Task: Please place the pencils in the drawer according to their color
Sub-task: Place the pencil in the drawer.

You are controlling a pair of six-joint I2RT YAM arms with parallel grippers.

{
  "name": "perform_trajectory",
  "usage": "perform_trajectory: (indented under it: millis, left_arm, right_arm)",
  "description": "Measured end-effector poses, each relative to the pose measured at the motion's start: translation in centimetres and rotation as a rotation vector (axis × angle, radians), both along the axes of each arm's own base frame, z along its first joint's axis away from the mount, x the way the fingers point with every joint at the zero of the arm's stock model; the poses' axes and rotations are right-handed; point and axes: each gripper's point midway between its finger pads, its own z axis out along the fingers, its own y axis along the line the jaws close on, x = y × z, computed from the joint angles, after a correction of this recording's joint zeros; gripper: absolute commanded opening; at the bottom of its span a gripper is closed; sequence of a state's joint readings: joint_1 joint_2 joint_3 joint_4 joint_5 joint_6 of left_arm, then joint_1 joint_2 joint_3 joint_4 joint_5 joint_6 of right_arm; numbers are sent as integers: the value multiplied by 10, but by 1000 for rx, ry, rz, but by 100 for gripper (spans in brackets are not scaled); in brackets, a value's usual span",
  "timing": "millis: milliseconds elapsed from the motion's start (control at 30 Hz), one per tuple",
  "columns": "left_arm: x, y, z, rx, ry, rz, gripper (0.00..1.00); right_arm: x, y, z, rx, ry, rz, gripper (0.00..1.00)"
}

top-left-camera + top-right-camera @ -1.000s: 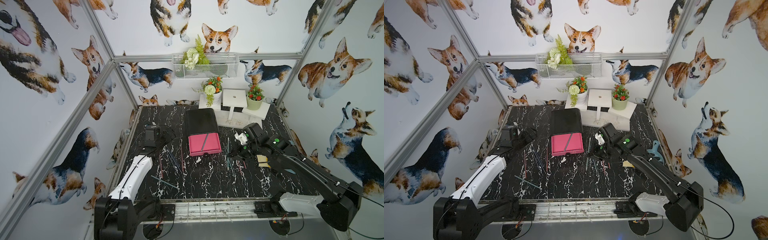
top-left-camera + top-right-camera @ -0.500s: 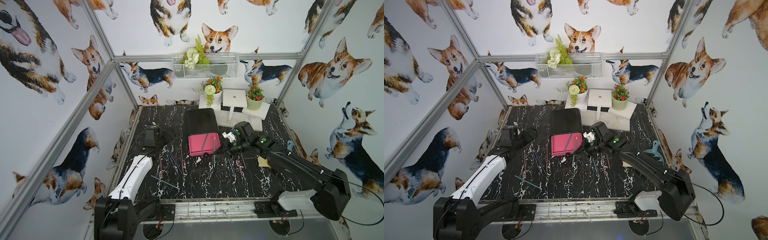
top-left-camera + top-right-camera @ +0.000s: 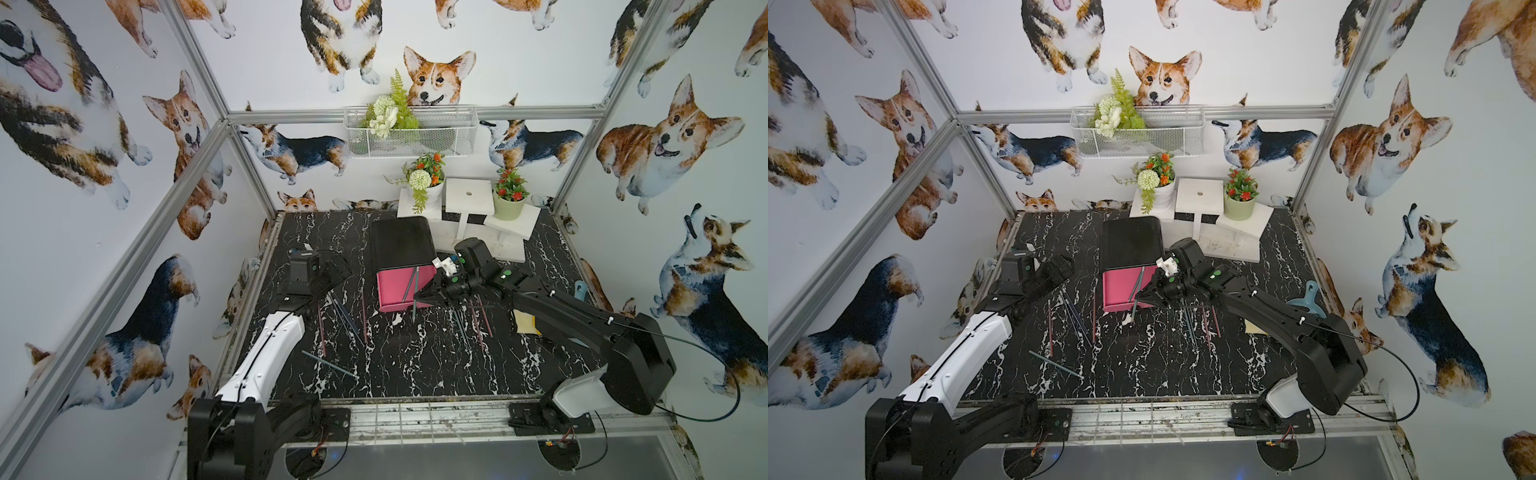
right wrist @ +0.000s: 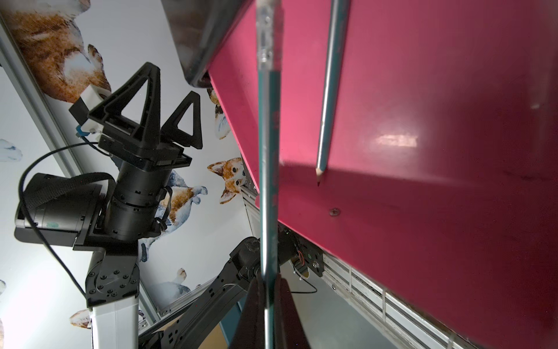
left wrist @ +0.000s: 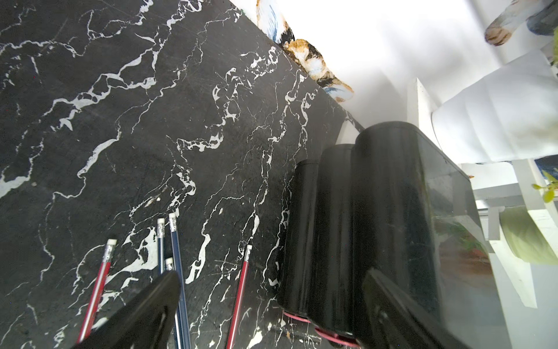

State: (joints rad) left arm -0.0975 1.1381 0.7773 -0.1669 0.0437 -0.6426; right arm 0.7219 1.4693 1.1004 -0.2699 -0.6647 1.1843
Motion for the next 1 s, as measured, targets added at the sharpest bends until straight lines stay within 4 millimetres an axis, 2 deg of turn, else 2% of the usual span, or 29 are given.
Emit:
perform_trajectory:
  millis: [400,733,1000]
  left_arm:
    - [-2,1,0,5,-4,0,100]
    - [-2,1,2,4,-8,0,100]
    - [-2,0,2,8,-9,-6,100]
  right_arm:
    - [3,-9,-8,3,39,-96,0]
    - [22,-12,-11,4,42,-179,0]
    - [39,-5,-15,-13,34,-206,0]
